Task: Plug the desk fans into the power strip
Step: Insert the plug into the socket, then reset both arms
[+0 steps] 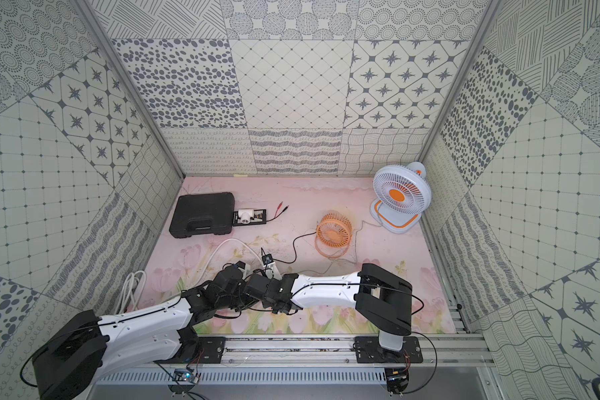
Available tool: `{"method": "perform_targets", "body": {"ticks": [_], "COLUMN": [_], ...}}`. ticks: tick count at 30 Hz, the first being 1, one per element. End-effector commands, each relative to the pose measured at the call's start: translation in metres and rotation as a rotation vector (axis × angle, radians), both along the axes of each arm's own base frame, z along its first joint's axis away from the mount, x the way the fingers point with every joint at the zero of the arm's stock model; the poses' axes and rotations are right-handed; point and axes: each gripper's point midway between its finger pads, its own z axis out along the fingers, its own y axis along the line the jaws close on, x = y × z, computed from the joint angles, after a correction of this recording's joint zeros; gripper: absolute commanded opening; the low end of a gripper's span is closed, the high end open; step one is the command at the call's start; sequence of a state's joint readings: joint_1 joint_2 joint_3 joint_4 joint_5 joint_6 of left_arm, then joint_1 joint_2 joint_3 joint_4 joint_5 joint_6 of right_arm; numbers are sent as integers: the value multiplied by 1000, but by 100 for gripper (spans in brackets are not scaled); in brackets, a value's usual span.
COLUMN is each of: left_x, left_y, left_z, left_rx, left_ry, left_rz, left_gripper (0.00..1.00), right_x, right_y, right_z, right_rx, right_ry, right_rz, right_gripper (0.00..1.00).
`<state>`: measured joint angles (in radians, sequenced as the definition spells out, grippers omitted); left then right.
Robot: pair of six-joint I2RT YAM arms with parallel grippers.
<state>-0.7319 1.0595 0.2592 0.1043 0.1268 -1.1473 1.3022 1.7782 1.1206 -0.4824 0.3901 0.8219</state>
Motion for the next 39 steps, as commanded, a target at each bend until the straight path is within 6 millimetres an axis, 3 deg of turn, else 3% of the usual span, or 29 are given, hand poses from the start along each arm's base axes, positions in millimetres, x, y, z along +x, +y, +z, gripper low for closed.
{"method": "perform_targets", "body": {"ticks": [1, 8, 13, 18, 20, 23, 25, 27, 31, 34, 38, 39], "left_x": [-11, -11, -11, -9, -5, -3, -1, 1, 20, 48, 91, 102], "left_y": [20, 23, 24, 21, 17, 18, 21, 26, 58, 94, 129, 135], "left_z": [-22, -24, -26, -13, 2, 24, 43, 61, 108, 153, 216, 224], "left_rx": [135, 152, 161, 148, 136, 134, 130, 140, 309, 478, 681, 736], "left_ry": [57, 59, 62, 38, 10, -30, -75, -120, -275, -437, -706, -765], "left_rz": [-1, 7, 5, -12, -21, -30, -25, -22, 51, 194, 399, 442], "left_gripper": [26, 26, 26, 30, 35, 46, 60, 70, 81, 87, 92, 92], "right_x": [-32, -26, -23, -29, -30, -26, -18, -10, 11, 39, 85, 97], "right_y": [-26, -12, -6, -10, -21, -51, -84, -113, -184, -245, -312, -326], "right_z": [-59, -23, 14, 65, 84, 113, 134, 153, 172, 168, 136, 131], "right_rx": [-161, -93, -32, 53, 93, 178, 229, 261, 275, 206, 62, 35], "right_ry": [174, 127, 68, -41, -79, -145, -221, -313, -532, -600, -488, -472], "right_rz": [40, 58, 74, 122, 115, 50, -26, -75, -247, -419, -578, -607], "right_gripper": [0, 3, 38, 56, 64, 75, 81, 96, 97, 97, 97, 97]}}
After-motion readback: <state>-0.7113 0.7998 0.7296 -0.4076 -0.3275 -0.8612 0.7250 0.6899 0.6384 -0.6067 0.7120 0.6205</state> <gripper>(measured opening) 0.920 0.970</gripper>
